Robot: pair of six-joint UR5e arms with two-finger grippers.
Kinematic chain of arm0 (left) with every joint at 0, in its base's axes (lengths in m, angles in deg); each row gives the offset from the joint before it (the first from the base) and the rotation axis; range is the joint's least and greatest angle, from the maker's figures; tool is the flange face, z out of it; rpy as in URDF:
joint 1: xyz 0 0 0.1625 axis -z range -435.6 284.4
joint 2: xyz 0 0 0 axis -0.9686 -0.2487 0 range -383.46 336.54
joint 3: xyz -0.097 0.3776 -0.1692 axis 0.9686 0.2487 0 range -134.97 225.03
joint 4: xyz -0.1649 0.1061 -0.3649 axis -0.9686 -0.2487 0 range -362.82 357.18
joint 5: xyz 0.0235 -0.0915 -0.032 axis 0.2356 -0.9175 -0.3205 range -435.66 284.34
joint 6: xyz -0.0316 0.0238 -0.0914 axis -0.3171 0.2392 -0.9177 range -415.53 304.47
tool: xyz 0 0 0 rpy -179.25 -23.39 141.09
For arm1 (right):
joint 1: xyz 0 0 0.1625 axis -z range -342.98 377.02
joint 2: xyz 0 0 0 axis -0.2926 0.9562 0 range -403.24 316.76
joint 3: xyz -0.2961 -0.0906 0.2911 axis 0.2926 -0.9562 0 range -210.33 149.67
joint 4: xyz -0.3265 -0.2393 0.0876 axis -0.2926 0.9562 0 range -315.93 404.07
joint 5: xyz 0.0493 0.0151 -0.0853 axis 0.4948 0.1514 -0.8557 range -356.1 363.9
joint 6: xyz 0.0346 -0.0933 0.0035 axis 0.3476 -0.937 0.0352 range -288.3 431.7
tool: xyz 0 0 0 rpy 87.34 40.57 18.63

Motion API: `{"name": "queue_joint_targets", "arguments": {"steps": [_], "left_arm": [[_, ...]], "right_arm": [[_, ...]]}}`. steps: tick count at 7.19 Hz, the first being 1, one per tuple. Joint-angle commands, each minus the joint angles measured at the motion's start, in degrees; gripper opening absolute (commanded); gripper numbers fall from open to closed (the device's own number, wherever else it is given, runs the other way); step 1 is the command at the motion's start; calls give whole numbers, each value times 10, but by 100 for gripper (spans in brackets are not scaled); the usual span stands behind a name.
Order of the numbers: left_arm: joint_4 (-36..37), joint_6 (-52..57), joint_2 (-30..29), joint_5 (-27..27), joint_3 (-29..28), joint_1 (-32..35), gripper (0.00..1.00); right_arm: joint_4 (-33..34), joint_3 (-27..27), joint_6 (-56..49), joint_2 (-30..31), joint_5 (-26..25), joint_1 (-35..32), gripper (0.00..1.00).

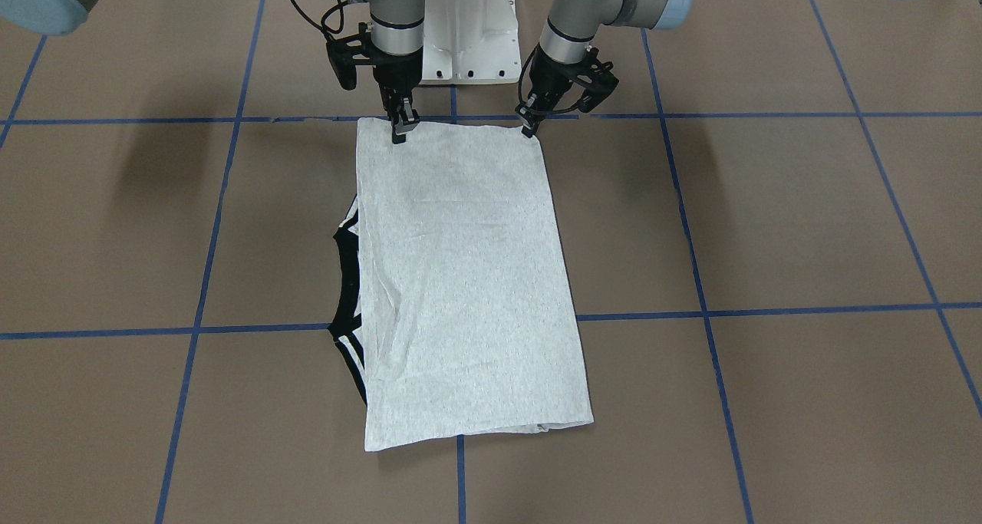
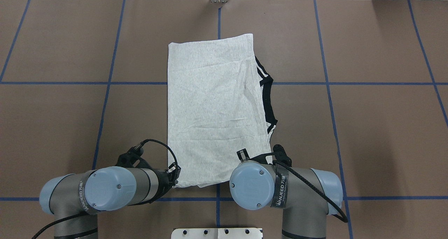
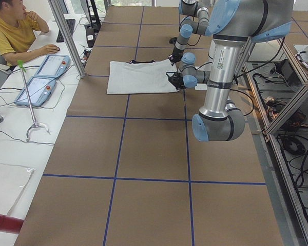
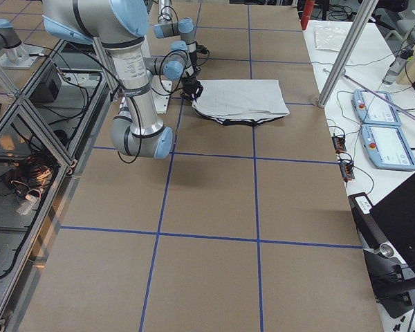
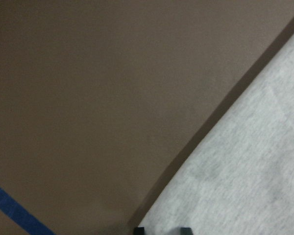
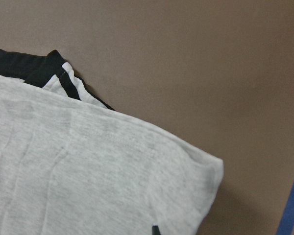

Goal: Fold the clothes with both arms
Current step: 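Grasp the near edge of the shirt with both grippers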

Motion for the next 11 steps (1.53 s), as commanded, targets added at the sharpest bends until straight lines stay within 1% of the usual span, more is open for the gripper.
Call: {"name": "queue_joint_targets", "arguments": {"steps": [1,2,3,4,5,6,7,8,9,10,11], "left_arm": [[0,3,0,-22,29,1,0],[0,2,4,-43,64,2,0],[12,3,4,-51,93,2,0],[33,3,4,-79,133,2,0],[61,2,4,-87,176,2,0],[92,1,3,-103,210,2,0],[100,1,4,-115,230,4,0],[104,1,5,-126,248,10,0],[125,1,-2,-138,261,13,0],[129,5,-3,-134,251,19,0],[129,11,-8,-135,248,48,0]], "right_arm": [[1,21,1,9,0,1,0],[21,62,5,22,-3,20,0],[51,95,7,25,-4,41,0],[72,136,9,31,-3,60,0],[95,172,24,37,-2,80,0],[141,210,57,36,0,89,0],[186,243,58,34,1,93,0],[197,257,58,33,2,90,0],[199,261,57,27,10,60,0],[198,256,41,12,23,29,0],[194,247,-14,8,23,-6,0]]}}
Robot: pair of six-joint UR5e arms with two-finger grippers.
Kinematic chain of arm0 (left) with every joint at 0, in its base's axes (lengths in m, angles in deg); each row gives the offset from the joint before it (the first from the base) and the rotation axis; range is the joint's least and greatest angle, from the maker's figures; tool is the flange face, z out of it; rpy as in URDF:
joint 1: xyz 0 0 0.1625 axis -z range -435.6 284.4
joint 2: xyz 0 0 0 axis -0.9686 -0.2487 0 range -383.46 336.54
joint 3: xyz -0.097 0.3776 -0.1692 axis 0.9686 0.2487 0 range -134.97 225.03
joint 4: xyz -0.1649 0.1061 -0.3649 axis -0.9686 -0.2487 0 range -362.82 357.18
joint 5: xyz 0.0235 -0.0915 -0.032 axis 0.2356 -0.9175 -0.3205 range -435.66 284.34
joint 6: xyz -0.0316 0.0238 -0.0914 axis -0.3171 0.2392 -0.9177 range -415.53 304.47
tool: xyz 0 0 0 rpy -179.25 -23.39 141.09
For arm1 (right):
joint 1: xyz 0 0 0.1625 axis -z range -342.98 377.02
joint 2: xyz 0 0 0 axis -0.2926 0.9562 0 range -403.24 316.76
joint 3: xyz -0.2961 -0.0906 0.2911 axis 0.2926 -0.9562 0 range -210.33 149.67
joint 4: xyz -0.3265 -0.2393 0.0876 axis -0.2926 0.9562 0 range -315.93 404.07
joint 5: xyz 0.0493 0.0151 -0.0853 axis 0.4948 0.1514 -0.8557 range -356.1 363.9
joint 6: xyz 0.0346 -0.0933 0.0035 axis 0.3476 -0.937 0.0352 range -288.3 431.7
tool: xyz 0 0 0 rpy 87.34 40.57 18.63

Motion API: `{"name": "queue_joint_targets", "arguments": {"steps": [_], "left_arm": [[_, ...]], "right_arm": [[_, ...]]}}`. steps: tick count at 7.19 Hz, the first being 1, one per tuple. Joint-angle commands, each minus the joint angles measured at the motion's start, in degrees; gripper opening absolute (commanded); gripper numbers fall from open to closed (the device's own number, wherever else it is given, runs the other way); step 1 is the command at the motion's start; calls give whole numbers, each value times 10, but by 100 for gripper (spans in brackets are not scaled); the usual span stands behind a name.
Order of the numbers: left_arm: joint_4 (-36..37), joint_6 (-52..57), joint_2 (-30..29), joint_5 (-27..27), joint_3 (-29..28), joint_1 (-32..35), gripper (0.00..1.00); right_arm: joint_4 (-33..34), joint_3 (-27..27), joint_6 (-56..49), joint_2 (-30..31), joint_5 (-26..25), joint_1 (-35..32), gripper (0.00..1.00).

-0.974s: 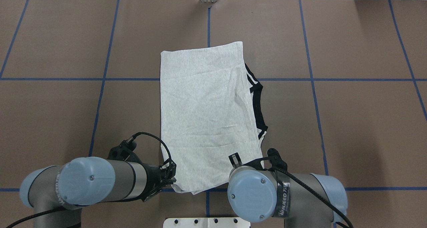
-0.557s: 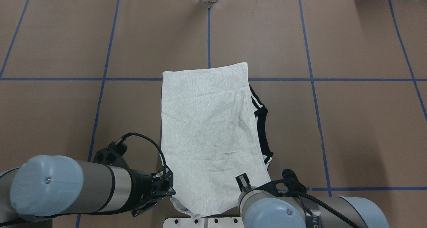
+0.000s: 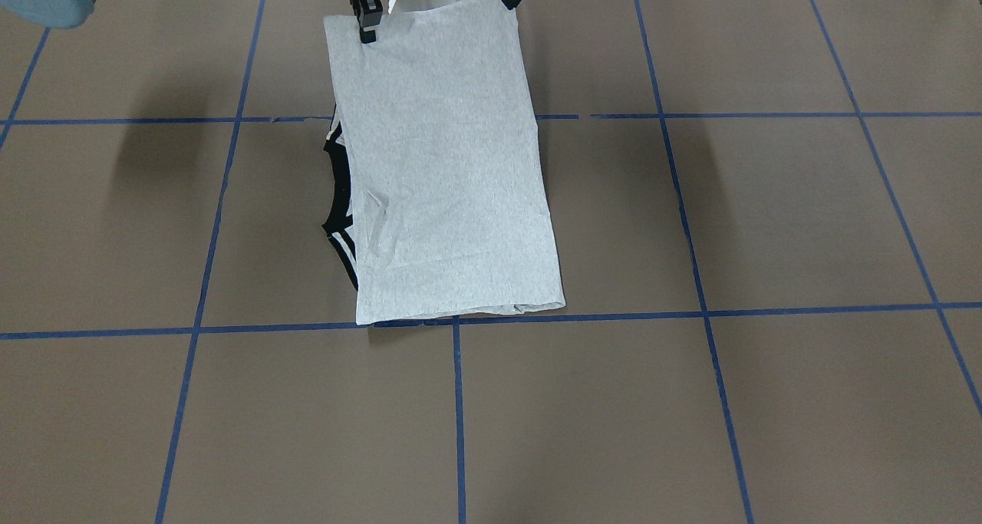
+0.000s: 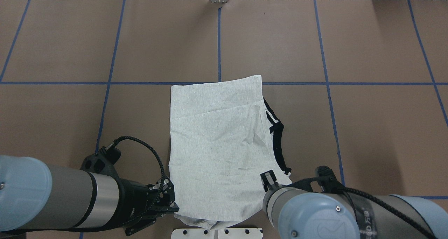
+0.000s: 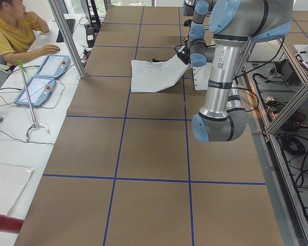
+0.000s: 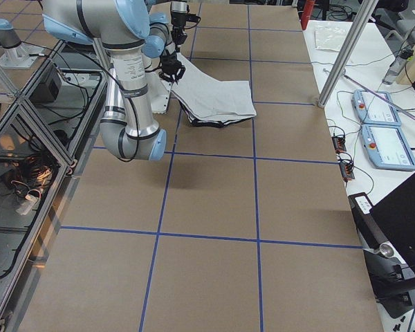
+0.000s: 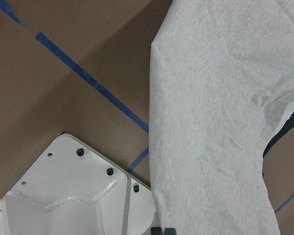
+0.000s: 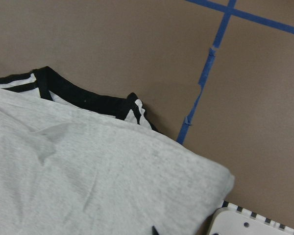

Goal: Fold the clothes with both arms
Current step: 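Grasp the near edge of the shirt with both grippers, then lift the near edge and fold it over onto the far half with both grippers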

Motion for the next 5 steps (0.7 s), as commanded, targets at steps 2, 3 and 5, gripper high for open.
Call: {"name": "queue_joint_targets", "arguments": {"steps": [2,3,5], "left_arm": [[3,93,-50,0,-72,85,0],[1,116,-69,-1,-114,110,0],[-16,170,-97,-2,-175,171,0]], "right_arm": [[-31,-94,-142,-64,65,-131,0],[-83,-145,-167,-66,77,-162,0],[-156,-249,-212,-95,110,-213,0]]}}
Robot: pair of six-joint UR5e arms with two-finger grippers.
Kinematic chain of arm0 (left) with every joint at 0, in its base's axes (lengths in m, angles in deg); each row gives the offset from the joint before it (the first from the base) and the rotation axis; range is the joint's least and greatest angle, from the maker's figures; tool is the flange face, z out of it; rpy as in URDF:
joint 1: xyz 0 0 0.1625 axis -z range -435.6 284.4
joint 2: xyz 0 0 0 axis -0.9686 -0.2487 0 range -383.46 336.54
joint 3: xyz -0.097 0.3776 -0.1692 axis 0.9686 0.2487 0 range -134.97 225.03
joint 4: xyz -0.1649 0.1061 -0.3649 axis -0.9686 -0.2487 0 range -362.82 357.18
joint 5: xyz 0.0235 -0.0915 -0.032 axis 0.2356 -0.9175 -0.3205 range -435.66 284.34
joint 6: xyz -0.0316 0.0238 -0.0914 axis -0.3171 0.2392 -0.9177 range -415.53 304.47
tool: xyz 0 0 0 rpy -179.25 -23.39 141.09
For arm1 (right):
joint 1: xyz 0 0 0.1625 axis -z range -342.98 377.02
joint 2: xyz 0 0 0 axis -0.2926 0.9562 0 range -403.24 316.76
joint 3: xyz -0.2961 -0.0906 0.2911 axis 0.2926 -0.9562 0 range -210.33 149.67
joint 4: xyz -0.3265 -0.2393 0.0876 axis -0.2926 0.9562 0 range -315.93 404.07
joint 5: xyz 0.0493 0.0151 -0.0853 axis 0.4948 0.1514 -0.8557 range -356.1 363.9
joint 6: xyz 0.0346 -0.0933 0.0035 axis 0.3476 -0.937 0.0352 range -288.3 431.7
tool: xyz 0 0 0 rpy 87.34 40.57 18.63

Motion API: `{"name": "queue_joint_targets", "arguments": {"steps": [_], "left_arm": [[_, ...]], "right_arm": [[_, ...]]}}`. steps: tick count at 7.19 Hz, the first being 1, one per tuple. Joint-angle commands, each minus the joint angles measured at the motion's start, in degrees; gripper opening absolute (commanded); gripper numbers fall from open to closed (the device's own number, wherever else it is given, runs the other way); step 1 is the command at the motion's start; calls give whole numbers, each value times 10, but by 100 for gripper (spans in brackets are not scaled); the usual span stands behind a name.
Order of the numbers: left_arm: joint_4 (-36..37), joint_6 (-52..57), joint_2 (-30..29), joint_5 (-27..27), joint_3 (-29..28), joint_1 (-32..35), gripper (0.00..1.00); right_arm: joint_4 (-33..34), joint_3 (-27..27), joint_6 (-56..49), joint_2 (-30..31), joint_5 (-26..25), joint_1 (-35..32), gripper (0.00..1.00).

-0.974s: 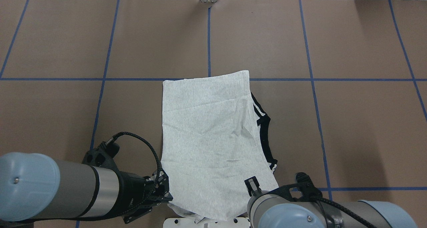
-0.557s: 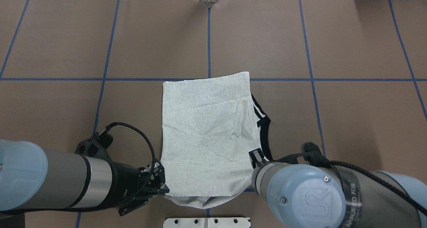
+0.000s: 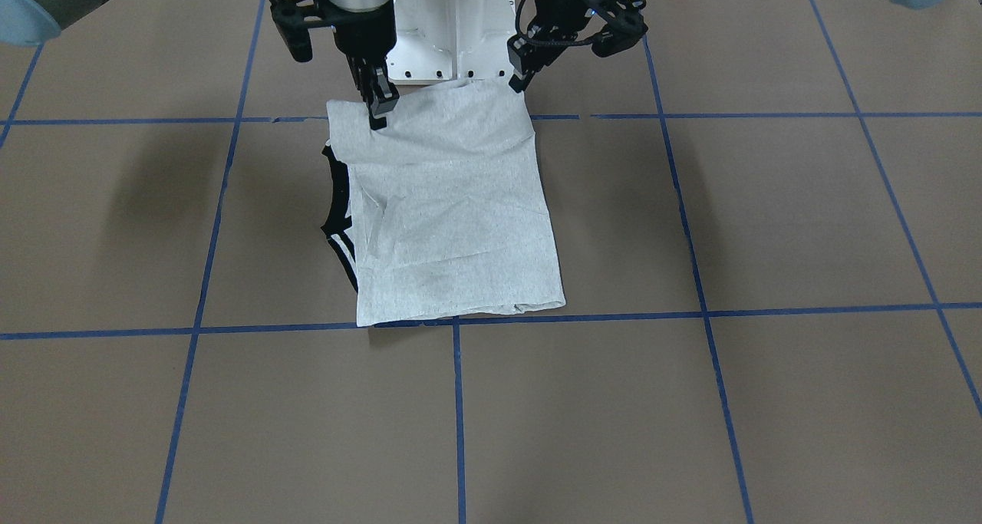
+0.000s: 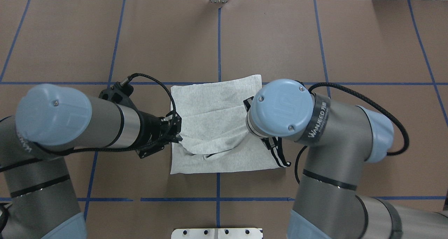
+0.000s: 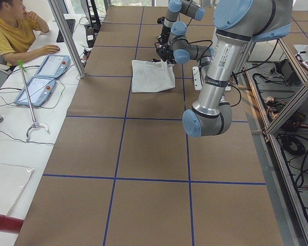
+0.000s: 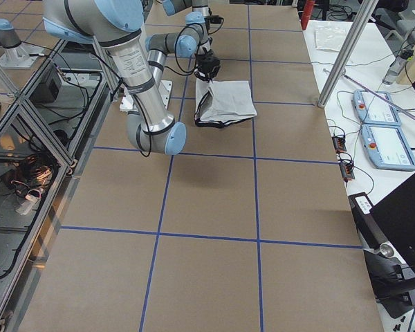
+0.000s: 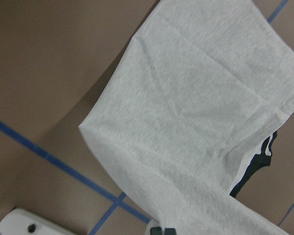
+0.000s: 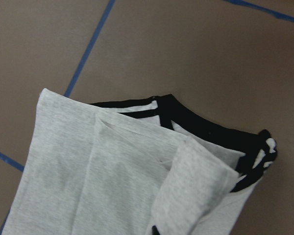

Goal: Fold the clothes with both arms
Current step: 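Lift the near edge and fold it over onto the far half with both grippers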

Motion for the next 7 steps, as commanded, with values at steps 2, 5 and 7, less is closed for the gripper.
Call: {"name": "queue_joint_targets", "arguments": {"steps": [2,5,7], "left_arm": [[-128,44,-32,-1,-165,71,0],[-208,91,-68,-1,-309,129,4],[-271,112,-88,3,-398,152,100]], "right_arm": [[-62,-122,-62,-47,25,-46,0],[-174,-265,-136,-88,64,-95,7],[-258,-391,-257,-130,129,-160,100]]}}
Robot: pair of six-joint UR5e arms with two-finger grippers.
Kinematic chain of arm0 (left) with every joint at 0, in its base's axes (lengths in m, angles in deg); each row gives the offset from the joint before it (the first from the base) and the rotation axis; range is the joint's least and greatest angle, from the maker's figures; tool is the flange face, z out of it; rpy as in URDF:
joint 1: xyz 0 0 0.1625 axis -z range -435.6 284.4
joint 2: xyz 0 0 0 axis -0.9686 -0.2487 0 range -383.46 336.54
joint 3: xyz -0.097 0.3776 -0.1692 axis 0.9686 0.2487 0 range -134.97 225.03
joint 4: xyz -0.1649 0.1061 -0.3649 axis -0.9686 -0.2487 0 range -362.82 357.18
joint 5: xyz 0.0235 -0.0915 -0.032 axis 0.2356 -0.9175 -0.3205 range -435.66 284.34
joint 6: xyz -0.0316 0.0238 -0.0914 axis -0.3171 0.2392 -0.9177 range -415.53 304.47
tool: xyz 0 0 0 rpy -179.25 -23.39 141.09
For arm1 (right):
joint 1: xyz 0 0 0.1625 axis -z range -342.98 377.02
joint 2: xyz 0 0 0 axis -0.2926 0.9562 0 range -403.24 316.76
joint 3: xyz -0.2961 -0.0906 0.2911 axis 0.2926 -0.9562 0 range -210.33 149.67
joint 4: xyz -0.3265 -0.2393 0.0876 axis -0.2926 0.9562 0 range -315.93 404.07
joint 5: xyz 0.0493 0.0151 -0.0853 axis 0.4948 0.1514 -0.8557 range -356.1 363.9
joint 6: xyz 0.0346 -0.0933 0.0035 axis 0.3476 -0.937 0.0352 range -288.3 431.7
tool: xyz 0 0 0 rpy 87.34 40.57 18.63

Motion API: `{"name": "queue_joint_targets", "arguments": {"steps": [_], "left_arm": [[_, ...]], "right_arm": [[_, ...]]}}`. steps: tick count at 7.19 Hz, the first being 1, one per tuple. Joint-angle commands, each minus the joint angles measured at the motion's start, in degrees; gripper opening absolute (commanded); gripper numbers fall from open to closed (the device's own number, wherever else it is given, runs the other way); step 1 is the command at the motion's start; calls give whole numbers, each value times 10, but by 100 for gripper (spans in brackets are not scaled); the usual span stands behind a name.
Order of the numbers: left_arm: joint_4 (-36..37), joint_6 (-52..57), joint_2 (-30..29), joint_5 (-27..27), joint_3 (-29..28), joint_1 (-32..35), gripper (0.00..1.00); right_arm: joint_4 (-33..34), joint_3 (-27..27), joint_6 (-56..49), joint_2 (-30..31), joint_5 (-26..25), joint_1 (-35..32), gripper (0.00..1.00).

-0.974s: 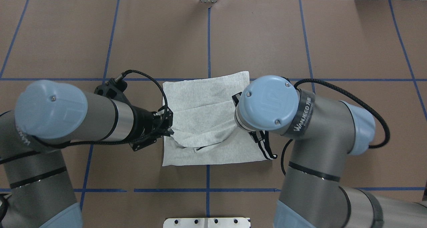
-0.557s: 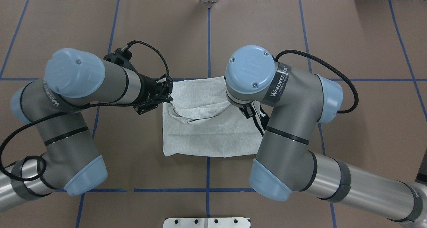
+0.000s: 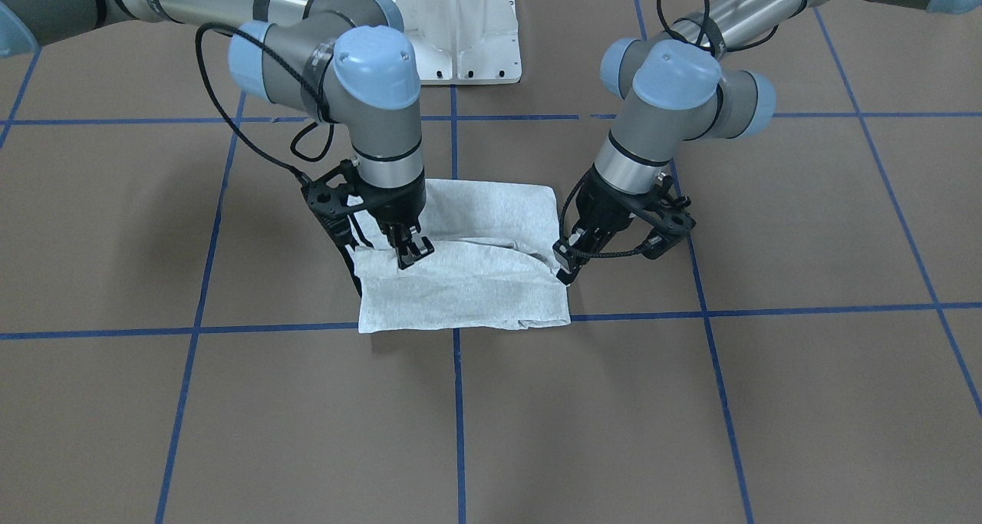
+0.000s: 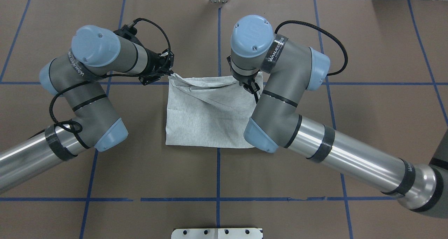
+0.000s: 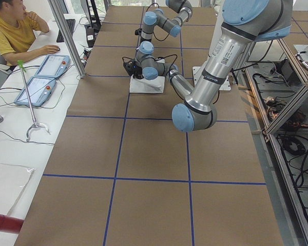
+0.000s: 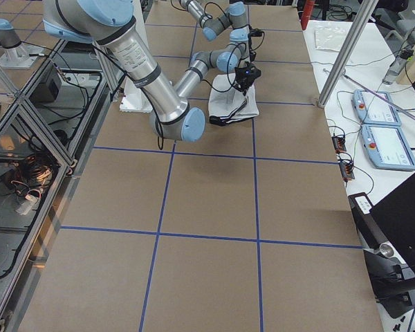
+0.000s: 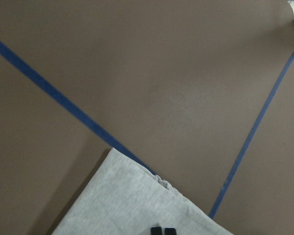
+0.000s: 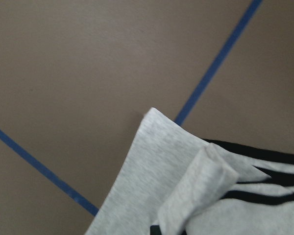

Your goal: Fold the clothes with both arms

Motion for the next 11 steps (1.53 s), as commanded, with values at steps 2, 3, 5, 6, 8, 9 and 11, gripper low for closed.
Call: {"name": "queue_joint_targets", "arguments": {"steps": [2,3,5,6,8,9,11], "left_arm": [[-39,51,-14,4,-63,45,100],[-39,71,-14,3,-63,50,100],[-38,176,-5,-1,-55,61,100],[-38,254,20,-2,-38,67,100],[-34,464,107,-47,23,115,100],[-32,558,143,-94,34,166,100],[-30,752,220,-164,44,272,100]], "right_arm": [[-47,-107,-213,-26,122,-126,100],[-49,-112,-226,-18,122,-133,100],[-93,-102,-302,47,127,-151,100],[-108,-82,-366,89,133,-175,100],[-109,-41,-568,173,207,-253,100],[-107,-27,-666,211,238,-300,100],[-102,-25,-824,276,275,-377,100]]}}
